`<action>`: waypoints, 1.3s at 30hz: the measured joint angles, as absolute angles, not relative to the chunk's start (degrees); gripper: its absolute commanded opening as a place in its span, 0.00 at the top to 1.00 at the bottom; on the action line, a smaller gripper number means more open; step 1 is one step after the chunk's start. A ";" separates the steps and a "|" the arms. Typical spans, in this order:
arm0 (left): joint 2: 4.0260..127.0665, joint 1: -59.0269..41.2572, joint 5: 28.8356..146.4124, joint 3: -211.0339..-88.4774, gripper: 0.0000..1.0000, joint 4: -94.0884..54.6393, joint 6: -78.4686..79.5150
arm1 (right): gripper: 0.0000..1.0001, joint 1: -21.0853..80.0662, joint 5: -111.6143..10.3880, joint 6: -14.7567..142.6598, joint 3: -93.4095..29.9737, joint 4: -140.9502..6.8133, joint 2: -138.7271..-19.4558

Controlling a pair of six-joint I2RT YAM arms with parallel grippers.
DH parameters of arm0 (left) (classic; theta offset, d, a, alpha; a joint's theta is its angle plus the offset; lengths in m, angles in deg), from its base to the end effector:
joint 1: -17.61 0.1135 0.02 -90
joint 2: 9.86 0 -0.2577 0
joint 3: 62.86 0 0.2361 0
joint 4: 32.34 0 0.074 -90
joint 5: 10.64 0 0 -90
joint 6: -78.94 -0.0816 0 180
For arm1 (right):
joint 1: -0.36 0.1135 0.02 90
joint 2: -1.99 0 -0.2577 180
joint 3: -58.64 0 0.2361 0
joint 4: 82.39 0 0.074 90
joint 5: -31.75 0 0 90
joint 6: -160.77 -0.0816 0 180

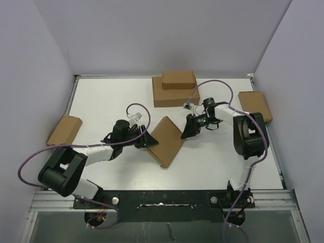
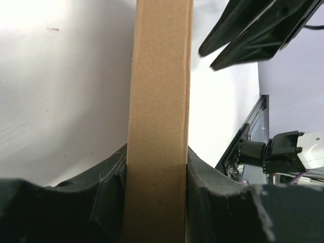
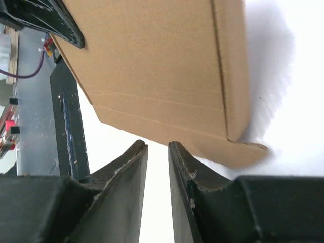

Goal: Fold the paper box

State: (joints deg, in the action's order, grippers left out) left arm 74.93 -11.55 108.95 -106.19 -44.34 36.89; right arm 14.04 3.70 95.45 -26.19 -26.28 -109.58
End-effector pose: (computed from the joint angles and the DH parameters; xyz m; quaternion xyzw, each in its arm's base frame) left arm 0.2421 -0.1812 0.1425 -0.0093 0.8448 -0.4762 0.2437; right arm 0.3129 0.1503 0.1354 -0.3114 0.7977 0.5062 0.1024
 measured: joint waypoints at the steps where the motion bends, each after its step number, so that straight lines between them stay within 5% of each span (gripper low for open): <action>1: 73.93 -11.55 108.86 -106.58 0.77 -42.92 36.08 | 0.74 12.94 4.51 95.78 -26.17 -26.21 -108.51; 15: 62.34 -13.98 100.03 -125.49 0.82 -10.53 12.67 | 0.74 -0.46 12.05 94.30 -25.77 -27.79 -99.61; 23: 62.32 -26.90 85.17 -133.94 0.83 1.10 -7.31 | 0.74 -1.13 11.92 91.37 -24.53 -29.97 -99.61; 30: 62.43 -38.85 70.76 -134.45 0.83 0.40 -24.03 | 0.73 -3.63 11.81 89.99 -24.46 -31.33 -99.57; 39: 70.87 -48.71 56.66 -127.43 0.84 -17.83 -41.01 | 0.73 -4.85 11.76 89.55 -24.07 -31.94 -99.57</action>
State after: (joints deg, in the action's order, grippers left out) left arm 70.87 -48.71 56.66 -127.43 -17.83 -41.01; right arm -4.85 11.76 89.55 -24.07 -31.94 -99.57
